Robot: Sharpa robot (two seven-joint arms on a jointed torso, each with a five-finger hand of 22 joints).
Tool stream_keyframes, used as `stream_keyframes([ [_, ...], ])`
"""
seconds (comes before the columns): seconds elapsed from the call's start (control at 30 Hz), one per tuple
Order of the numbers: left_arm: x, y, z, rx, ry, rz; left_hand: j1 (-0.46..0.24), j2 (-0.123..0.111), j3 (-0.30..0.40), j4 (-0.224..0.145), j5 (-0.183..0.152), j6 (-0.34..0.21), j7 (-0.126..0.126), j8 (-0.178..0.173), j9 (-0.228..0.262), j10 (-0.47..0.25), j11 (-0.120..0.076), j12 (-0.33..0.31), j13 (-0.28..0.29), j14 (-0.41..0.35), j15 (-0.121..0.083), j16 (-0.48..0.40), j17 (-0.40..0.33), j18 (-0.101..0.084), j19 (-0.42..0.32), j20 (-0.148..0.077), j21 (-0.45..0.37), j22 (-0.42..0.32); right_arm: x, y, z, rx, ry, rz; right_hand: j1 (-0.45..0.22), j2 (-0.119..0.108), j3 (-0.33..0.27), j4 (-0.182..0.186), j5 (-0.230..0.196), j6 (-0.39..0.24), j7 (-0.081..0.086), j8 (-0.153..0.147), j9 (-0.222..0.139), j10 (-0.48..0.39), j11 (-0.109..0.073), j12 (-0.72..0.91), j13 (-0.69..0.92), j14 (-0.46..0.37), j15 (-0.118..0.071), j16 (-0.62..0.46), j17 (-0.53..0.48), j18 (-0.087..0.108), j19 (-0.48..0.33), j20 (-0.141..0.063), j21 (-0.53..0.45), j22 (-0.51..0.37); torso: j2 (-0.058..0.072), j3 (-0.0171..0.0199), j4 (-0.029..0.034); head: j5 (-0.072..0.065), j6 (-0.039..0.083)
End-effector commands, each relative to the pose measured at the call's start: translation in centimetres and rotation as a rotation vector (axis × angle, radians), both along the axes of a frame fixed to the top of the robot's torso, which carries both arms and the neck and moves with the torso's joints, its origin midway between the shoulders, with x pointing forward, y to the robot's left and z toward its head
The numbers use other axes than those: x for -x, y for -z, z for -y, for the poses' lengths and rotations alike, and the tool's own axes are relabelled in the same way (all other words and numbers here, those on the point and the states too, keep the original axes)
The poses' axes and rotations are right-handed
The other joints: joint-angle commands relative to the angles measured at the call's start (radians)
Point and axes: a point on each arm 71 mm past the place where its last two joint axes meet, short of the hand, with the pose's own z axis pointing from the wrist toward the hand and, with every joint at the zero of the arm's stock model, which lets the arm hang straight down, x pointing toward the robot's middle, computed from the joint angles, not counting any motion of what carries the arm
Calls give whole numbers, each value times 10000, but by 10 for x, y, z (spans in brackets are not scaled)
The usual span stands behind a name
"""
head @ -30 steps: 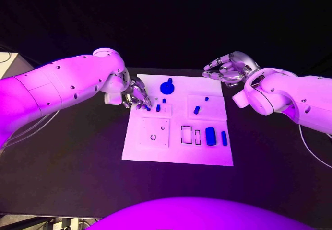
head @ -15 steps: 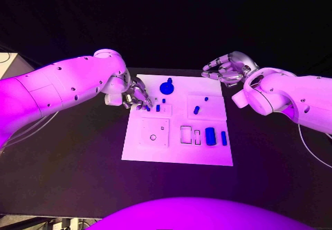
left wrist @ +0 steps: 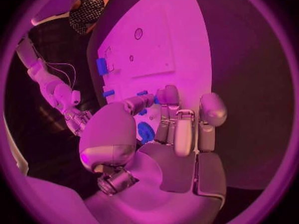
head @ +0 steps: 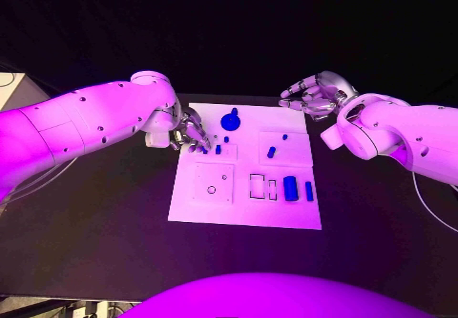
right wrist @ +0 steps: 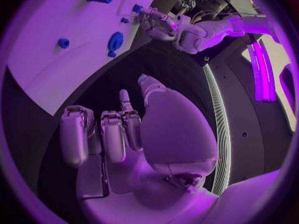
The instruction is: Assemble the parts on the task board
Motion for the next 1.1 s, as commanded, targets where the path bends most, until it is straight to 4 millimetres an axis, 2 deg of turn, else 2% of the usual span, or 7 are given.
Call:
stream_keyframes([
  [0.03,0,10,-8,-724,-175,334,-77,-186,882,-1091,-79,-30,-164,-94,-20,66,4,-3,-10,895,-83,4,2207,-98,51,-63,-93,-36,1,0,-1,33,-161,63,-40,-31,69,4,7,-77,-8,31,10,237,2,-51,1863,821,-1,-58,1844,59,366,-18,-60,1267,7,1,-8,0,0],
  [0.23,-2,10,-10,-865,-227,608,-242,-503,-1159,161,-118,57,-156,-110,-41,-77,18,69,35,835,-90,-67,2077,-101,89,-63,-214,-115,1,-1,-1,22,-147,74,-48,-35,68,9,8,-83,-7,29,9,229,3,-59,1856,818,-1,-63,1836,60,365,-18,-63,1265,8,0,-9,-11,0],
  [0.47,-3,10,-12,-976,-228,687,-45,-635,-2087,792,-130,52,-137,-127,-50,-127,33,110,52,827,-77,-75,2063,-97,103,-64,-251,-126,1,-1,-1,13,-135,78,-48,-35,68,9,8,-83,-7,29,9,229,3,-59,1856,818,-1,-63,1836,60,365,-18,-63,1265,9,4,-9,-10,0],
  [0.7,-3,10,-13,-950,-284,774,71,-680,-2424,1044,-158,60,-139,-118,-46,-129,32,135,59,828,-78,-74,2066,-96,109,-65,-262,-127,1,-1,0,11,-123,80,-48,-35,68,9,8,-83,-7,29,9,229,3,-59,1856,818,-1,-63,1836,60,365,-18,-63,1265,12,0,-17,-24,0],
  [0.87,-2,11,-14,-871,-311,753,206,-754,-2773,1351,-292,70,-145,-107,-43,-127,29,159,64,836,-79,-66,2082,-98,125,-66,-261,-109,0,0,0,12,-125,76,-66,-40,67,19,11,-93,-5,26,7,218,6,-71,1846,814,0,-73,1820,64,358,-18,-82,1250,12,1,-22,-21,0],
  [1.1,1,11,-17,-548,-463,791,341,-718,-2855,1453,-294,79,-156,-100,-41,-124,21,169,64,840,-83,-62,2090,-98,129,-68,-262,-105,0,0,0,13,-128,69,-66,-40,67,19,11,-93,-5,26,7,218,6,-71,1846,814,0,-73,1820,64,358,-18,-82,1250,10,-9,-13,-35,0],
])
